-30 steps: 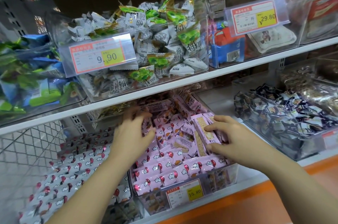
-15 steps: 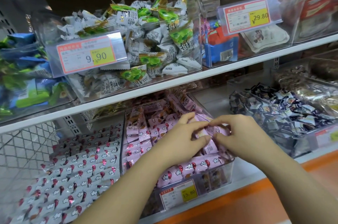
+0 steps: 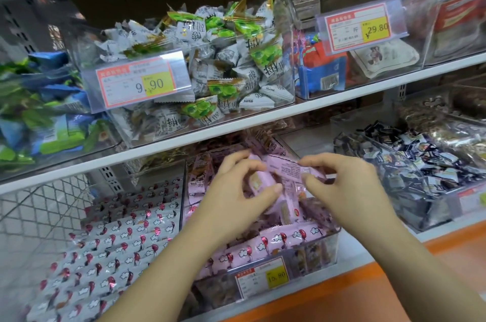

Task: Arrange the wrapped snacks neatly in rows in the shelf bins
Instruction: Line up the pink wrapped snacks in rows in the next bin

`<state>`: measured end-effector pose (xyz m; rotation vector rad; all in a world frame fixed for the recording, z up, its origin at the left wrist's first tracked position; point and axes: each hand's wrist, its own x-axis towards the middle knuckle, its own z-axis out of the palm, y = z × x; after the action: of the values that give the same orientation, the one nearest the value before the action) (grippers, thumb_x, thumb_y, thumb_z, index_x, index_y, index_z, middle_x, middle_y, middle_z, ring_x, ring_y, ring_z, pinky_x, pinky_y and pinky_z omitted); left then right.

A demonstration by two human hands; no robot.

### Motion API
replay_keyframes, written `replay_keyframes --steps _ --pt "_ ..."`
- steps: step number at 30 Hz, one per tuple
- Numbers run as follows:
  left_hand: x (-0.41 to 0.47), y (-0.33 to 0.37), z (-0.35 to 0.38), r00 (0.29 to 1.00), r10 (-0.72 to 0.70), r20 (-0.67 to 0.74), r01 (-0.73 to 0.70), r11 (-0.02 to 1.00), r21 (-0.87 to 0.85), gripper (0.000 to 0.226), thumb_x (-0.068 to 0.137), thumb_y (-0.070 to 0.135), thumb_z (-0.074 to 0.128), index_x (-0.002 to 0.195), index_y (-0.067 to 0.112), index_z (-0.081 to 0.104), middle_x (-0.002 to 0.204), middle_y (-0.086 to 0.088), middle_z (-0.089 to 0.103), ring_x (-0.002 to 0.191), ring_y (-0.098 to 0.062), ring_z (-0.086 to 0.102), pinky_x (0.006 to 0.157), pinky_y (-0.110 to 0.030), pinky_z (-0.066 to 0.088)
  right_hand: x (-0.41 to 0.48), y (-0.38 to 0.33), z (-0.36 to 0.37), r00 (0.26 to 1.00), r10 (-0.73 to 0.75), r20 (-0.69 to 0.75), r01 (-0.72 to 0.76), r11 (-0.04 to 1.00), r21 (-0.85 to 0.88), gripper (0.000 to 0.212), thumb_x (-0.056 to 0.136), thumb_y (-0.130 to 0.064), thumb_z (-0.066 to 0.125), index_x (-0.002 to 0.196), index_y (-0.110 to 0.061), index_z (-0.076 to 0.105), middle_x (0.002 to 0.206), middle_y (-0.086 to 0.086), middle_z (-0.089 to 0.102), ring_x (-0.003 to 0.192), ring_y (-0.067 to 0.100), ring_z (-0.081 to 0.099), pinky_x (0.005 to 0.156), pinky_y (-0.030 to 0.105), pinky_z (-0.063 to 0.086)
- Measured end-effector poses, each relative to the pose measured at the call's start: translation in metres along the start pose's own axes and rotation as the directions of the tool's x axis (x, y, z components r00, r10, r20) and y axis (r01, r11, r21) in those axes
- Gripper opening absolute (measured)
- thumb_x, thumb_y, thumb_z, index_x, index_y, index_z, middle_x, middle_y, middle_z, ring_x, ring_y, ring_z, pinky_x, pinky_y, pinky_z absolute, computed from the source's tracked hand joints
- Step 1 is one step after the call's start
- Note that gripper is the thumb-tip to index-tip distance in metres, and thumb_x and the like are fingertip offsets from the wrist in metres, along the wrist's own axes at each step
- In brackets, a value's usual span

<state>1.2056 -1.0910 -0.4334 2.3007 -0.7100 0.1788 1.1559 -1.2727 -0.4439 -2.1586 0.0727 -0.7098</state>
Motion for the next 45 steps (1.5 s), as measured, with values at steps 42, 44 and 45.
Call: replay_keyframes --steps 42,44,45 --pt "0.046 -0.021 0.01 0.865 -0.268 0.424 -0.103 0.732 0.673 0.045 0.09 0.047 0.054 0.132 0.029 0.049 0.127 0.002 0.055 0.114 -0.021 0.052 0.092 -0.034 0.045 -0.001 0.02 -0.016 0.963 -0.005 0.268 0.102 0.933 -0.346 0.024 0.081 -0.027 0.06 0.104 -0.03 0.067 0.102 -0.012 0.056 0.082 0.006 0.048 0.064 0.019 0.035" --pt "0.048 -0.024 0.013 0.843 -0.304 0.444 -0.093 0.73 0.677 0.051 0.088 0.048 0.058 0.133 0.028 0.047 0.128 0.0 0.055 0.115 -0.022 0.052 0.094 -0.035 0.045 0.0 0.021 -0.017 0.981 -0.038 0.188 0.089 0.959 -0.269 0.025 0.081 -0.021 0.062 0.106 -0.025 0.068 0.098 -0.009 0.058 0.079 0.006 0.048 0.069 0.02 0.035" --pt "0.048 -0.024 0.013 0.848 -0.296 0.44 -0.087 0.741 0.666 0.05 0.087 0.045 0.061 0.132 0.028 0.048 0.128 0.0 0.055 0.116 -0.021 0.051 0.094 -0.035 0.044 0.0 0.021 -0.018 0.988 -0.05 0.143 0.083 0.968 -0.235 0.025 0.082 -0.019 0.063 0.106 -0.024 0.068 0.097 -0.01 0.057 0.077 0.004 0.049 0.07 0.018 0.035"
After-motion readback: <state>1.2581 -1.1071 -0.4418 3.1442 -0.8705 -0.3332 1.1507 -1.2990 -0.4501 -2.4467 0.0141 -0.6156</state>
